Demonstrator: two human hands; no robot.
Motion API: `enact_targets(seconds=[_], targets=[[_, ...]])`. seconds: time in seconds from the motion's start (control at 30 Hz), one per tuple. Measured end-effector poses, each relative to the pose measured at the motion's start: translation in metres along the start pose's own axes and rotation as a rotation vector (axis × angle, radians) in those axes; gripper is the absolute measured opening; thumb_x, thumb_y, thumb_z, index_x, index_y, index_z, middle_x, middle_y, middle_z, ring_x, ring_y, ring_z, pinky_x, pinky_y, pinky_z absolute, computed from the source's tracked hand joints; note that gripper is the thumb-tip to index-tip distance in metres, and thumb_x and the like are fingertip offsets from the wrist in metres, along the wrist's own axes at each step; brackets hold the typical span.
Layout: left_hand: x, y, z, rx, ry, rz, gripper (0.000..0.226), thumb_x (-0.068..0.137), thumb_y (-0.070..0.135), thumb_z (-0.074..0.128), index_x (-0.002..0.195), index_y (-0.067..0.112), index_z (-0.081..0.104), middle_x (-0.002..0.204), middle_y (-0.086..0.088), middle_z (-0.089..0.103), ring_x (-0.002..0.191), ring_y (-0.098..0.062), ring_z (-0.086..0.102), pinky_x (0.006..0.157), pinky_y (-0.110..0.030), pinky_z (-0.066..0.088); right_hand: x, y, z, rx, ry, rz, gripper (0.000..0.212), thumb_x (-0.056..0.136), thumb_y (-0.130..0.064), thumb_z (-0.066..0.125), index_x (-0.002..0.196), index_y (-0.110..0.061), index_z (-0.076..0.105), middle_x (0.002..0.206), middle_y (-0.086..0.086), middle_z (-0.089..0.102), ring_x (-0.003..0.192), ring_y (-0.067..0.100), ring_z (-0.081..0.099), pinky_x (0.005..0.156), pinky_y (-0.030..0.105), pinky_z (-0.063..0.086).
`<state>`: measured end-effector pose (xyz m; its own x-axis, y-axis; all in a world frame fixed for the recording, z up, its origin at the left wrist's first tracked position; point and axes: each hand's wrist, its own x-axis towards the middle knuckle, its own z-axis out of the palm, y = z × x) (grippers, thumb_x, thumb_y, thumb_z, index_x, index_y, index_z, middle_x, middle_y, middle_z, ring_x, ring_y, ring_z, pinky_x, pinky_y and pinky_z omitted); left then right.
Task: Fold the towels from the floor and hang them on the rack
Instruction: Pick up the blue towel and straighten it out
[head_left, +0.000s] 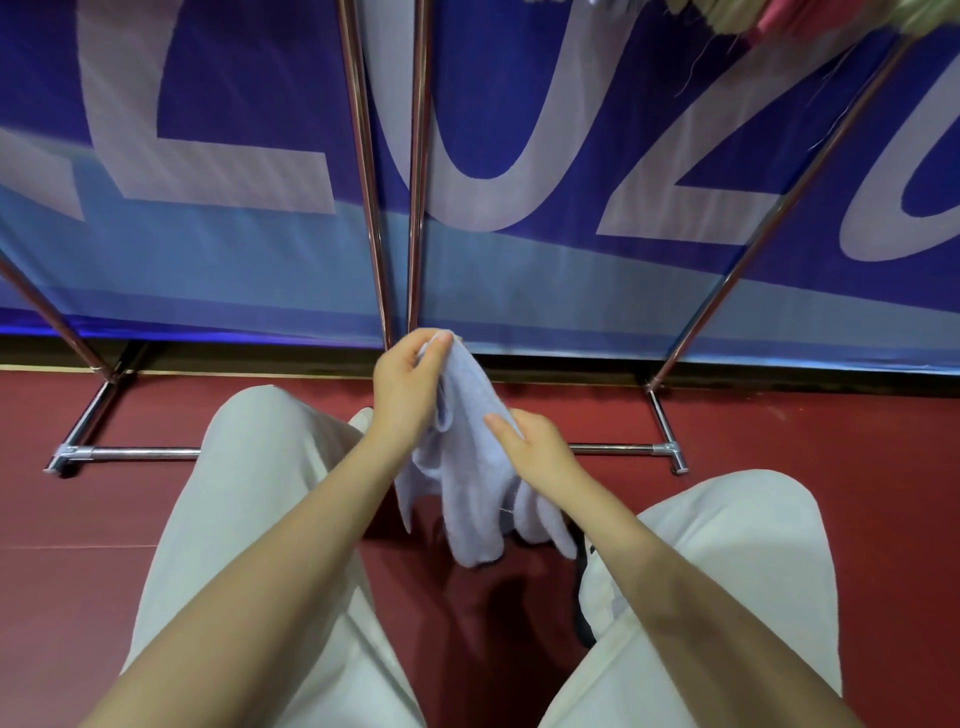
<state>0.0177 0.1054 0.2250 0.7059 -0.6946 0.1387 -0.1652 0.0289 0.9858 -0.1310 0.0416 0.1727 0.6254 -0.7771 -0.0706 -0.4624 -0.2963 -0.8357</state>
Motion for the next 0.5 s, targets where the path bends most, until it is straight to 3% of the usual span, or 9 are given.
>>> enact_targets(seconds=[0.13, 0.23, 0.37, 0.5], targets=[[0.014, 0.002, -0.017, -0.120, 0.181, -0.103, 0.018, 0.097, 0.017, 0.053, 0.086, 0.015, 0.067, 0.077, 0.010, 0.064, 0.065, 0.012, 0.056, 0.066, -0.005, 0.043, 0.003, 0.018, 0.002, -0.026, -0.060, 0.091, 0.044, 0.093, -0.040, 0.057, 0.063, -0.008, 0.047, 0.063, -0.001, 0.043, 0.062, 0.013, 0.039, 0.060, 0.033, 0.033], [0.024, 0.000, -0.030, -0.157, 0.294, -0.133, 0.017, 0.097, 0.018, 0.052, 0.088, 0.011, 0.065, 0.074, 0.009, 0.059, 0.063, 0.007, 0.052, 0.062, -0.005, 0.041, -0.001, 0.028, 0.005, -0.088, -0.126, 0.145, 0.049, 0.093, -0.038, 0.058, 0.055, -0.020, 0.032, 0.055, -0.007, 0.033, 0.055, 0.011, 0.030, 0.055, 0.030, 0.026], [0.029, 0.000, -0.042, -0.181, 0.357, -0.138, 0.018, 0.097, 0.017, 0.052, 0.091, 0.008, 0.066, 0.076, 0.005, 0.060, 0.065, 0.003, 0.052, 0.062, -0.006, 0.042, -0.006, 0.043, 0.002, -0.082, -0.194, 0.212, 0.050, 0.094, -0.036, 0.056, 0.055, -0.023, 0.029, 0.051, -0.010, 0.030, 0.049, 0.008, 0.028, 0.050, 0.025, 0.023], [0.034, -0.009, -0.056, -0.160, 0.387, -0.258, 0.017, 0.096, 0.022, 0.053, 0.084, 0.013, 0.063, 0.074, 0.009, 0.057, 0.071, -0.005, 0.053, 0.061, -0.010, 0.043, -0.005, 0.046, -0.003, -0.002, -0.117, 0.219, 0.044, 0.095, -0.026, 0.056, 0.058, -0.022, 0.032, 0.057, -0.007, 0.031, 0.054, 0.009, 0.027, 0.053, 0.028, 0.023]])
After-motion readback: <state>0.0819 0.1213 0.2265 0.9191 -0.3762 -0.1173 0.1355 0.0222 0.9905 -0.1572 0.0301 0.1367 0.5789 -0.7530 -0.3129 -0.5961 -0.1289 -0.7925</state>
